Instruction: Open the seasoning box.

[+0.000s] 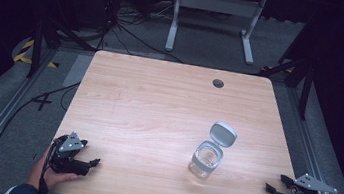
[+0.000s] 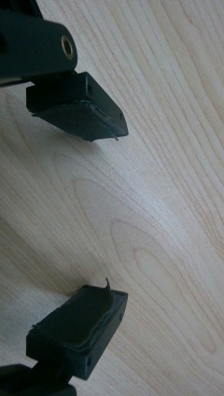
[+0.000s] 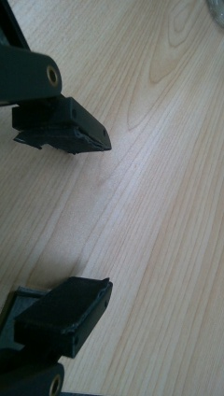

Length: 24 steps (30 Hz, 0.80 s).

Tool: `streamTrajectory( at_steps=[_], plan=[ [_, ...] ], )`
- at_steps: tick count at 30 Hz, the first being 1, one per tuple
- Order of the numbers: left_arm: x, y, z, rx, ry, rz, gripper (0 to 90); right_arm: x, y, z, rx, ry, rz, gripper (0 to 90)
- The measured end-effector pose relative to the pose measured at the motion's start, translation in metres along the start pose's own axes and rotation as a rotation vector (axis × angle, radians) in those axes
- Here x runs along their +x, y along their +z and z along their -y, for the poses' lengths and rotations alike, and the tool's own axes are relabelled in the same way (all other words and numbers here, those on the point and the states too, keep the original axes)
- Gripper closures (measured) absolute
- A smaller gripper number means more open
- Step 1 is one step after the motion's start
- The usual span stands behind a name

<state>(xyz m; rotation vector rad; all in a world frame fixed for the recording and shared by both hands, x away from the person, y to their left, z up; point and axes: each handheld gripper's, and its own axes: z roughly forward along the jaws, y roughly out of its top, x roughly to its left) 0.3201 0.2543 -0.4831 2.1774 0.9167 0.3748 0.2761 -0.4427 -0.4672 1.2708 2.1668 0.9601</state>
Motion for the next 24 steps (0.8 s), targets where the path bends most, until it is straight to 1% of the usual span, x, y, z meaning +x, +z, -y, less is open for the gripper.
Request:
streamTrajectory(
  at_steps=[4,5,6,11,14,17,24],
  plan=[
    [0.0003,-0.0001,-0.0001,0.001,0.004,-0.001,18.2,0.0,0.0,0.0,0.0,0.001,0.0,27.0],
    [0.0,0.0,0.0,0.0,-0.001,0.0,18.3,0.0,0.0,0.0,0.0,0.001,0.0,27.0],
    [0.0002,-0.0001,-0.0001,0.001,0.004,-0.001,18.2,0.0,-0.0001,0.0,0.0,0.001,0.0,27.0],
    [0.0,0.0001,0.0,0.0,-0.001,0.0,18.2,0.0,-0.0001,0.0001,-0.002,0.002,0.001,27.1],
    [0.0007,0.0002,-0.0002,0.003,-0.008,-0.008,17.5,-0.0001,-0.0002,0.0002,-0.002,0.001,0.002,27.0],
    [0.0018,-0.0004,-0.0009,0.015,-0.003,-0.012,16.0,0.0002,-0.0007,0.0008,-0.003,0.005,0.004,27.0],
    [0.002,-0.0002,-0.0009,0.015,-0.01,-0.019,15.7,0.0005,-0.0013,0.0014,-0.006,0.014,0.006,27.1]
  ],
)
